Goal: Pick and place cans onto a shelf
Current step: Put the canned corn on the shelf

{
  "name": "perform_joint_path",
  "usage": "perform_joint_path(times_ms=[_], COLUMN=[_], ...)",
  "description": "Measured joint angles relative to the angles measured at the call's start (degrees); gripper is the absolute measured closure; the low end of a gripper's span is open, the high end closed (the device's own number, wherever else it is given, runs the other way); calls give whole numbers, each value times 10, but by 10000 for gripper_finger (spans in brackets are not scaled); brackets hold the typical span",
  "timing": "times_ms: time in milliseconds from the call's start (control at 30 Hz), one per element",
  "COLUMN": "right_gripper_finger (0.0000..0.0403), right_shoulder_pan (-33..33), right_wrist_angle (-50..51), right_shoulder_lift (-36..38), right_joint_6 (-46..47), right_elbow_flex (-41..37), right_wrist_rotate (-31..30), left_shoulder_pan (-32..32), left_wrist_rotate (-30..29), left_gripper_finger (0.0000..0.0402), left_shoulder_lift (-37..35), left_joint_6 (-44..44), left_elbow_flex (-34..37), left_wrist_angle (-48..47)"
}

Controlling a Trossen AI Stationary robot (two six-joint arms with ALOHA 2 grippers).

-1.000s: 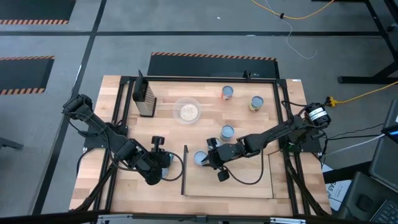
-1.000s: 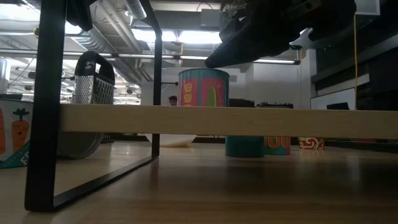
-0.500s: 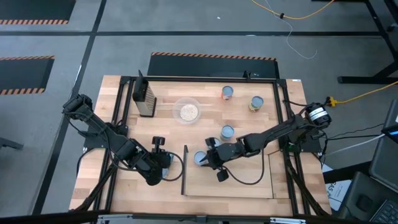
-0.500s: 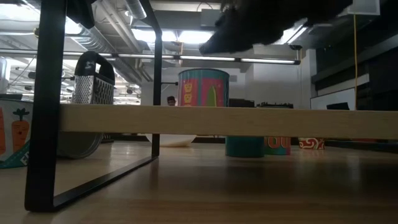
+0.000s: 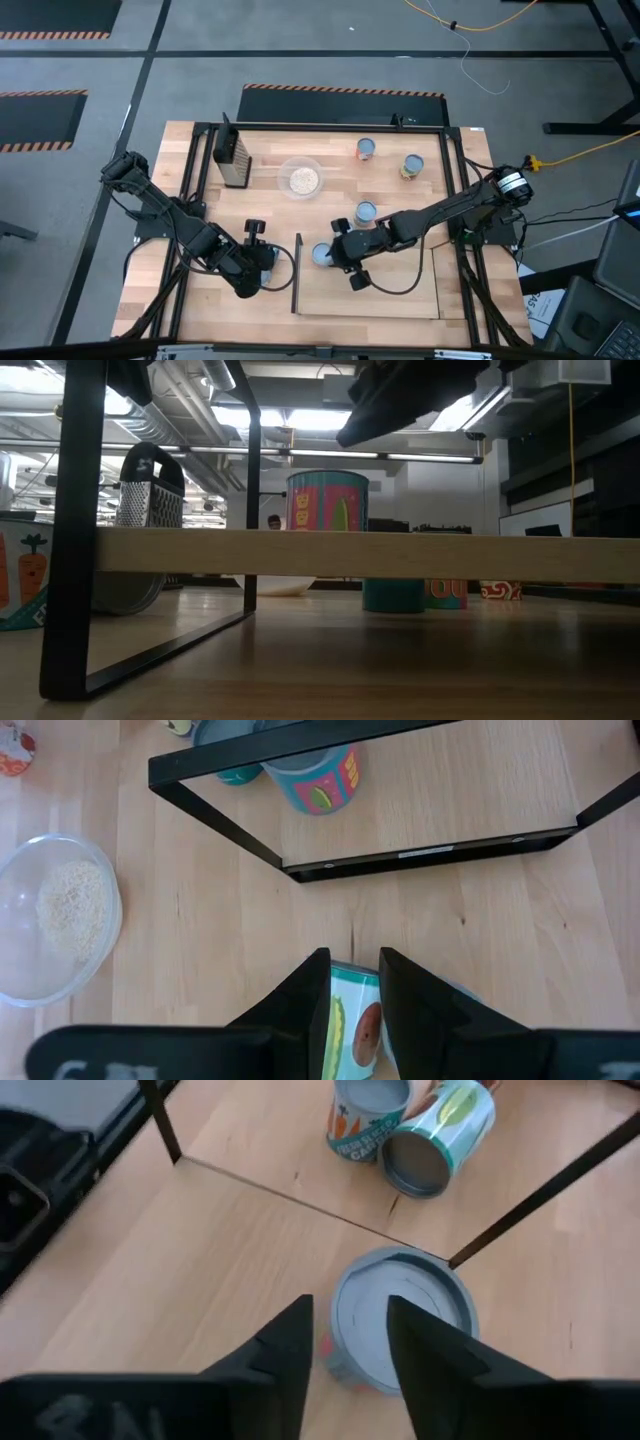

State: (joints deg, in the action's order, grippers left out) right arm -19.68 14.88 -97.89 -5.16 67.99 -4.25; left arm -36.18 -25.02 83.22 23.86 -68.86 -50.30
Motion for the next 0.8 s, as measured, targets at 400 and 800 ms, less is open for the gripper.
perform_joint_path(times_ms=[400, 800], right_gripper_finger=[247, 248], right_shoulder_pan=[0, 0], right_wrist_angle=[11, -39], right_shoulder_lift=[-4, -34], right_joint_6=[-60, -61], right_elbow_flex=[-26, -35], right_wrist_rotate=[-1, -3], left_shoulder_pan=[0, 0], left_wrist_rotate=[0, 0], left_gripper_finger=[321, 321], left_shoulder_lift=[0, 0], left_joint_6=[0, 0], left_elbow_flex=[0, 0], left_wrist_angle=[0, 1])
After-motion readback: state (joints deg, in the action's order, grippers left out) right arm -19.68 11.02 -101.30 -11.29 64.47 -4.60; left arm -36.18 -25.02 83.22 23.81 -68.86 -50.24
